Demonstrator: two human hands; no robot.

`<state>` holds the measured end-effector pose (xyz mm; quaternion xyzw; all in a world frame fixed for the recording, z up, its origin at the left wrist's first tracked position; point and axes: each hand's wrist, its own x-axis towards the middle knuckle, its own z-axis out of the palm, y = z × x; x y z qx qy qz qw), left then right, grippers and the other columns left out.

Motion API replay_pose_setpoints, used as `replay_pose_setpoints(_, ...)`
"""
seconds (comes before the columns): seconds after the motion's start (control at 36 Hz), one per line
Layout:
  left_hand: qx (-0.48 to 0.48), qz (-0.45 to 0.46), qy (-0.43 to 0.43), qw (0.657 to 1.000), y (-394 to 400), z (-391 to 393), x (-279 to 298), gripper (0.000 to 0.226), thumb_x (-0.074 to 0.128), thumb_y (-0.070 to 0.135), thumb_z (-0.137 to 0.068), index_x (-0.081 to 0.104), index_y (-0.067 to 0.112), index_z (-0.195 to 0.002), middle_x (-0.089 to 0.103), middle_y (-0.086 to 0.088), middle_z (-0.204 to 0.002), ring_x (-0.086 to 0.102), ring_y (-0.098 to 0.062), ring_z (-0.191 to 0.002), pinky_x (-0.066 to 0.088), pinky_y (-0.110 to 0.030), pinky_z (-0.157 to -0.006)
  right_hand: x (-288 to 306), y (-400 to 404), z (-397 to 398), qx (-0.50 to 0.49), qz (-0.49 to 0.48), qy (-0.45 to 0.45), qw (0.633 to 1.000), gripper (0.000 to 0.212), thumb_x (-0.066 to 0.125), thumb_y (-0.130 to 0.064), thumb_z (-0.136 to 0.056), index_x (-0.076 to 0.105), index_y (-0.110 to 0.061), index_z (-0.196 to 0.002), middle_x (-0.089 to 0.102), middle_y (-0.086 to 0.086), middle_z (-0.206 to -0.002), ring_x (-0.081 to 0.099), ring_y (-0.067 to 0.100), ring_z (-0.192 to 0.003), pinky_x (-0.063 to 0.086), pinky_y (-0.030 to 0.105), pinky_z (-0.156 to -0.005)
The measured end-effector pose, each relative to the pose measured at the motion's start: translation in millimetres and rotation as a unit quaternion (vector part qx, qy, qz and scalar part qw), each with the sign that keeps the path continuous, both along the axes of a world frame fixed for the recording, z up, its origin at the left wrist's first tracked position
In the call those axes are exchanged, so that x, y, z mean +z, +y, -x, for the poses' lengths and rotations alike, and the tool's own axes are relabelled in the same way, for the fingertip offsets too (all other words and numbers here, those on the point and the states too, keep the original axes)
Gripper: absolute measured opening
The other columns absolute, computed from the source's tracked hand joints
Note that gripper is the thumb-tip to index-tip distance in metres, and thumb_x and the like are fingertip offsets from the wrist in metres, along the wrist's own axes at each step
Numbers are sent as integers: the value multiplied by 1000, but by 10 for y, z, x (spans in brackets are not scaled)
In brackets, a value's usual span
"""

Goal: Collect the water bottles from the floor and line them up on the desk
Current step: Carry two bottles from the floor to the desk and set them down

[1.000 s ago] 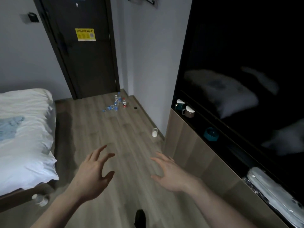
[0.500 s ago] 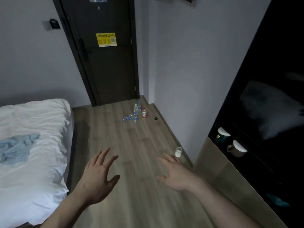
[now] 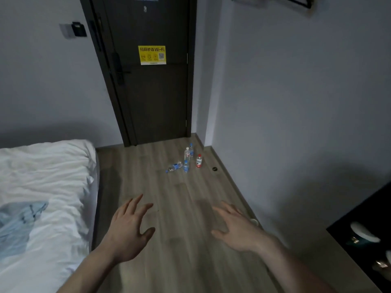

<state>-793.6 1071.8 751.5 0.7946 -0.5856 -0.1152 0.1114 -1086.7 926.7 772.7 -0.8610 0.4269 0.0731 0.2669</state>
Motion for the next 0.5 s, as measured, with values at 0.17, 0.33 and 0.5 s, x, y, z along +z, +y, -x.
replay_pose_setpoints(0.17, -48, -18, -4, 999, -767, -750, 11, 69, 64, 52, -85, 40, 37, -148, 15, 1, -167, 13, -26, -154, 16, -37, -123, 50, -465, -641, -48, 2, -6, 999, 75, 51, -58, -93, 16, -40, -156, 1, -15, -166, 3, 11, -153, 15, 32, -117)
replay_pose_setpoints(0.33, -80, -12, 18, 997, -1454, -1278, 14, 68, 66, 51, -85, 41, 37, -147, 14, 3, -167, 13, -23, -154, 19, -38, -123, 15, -975, -1133, -71, -24, -21, 997, 77, 54, -55, -93, 18, -35, -157, 1, -11, -167, 4, 14, -153, 14, 31, -122)
replay_pose_setpoints(0.5, -87, -20, 13, 996, -2294, -1759, -18, 70, 62, 53, -88, 33, 39, -150, 6, 5, -168, 4, -21, -154, 13, -35, -122, -122, -1715, -1666, -83, -40, -31, 995, 79, 55, -56, -93, 17, -32, -158, 1, -7, -167, 4, 15, -153, 15, 33, -123)
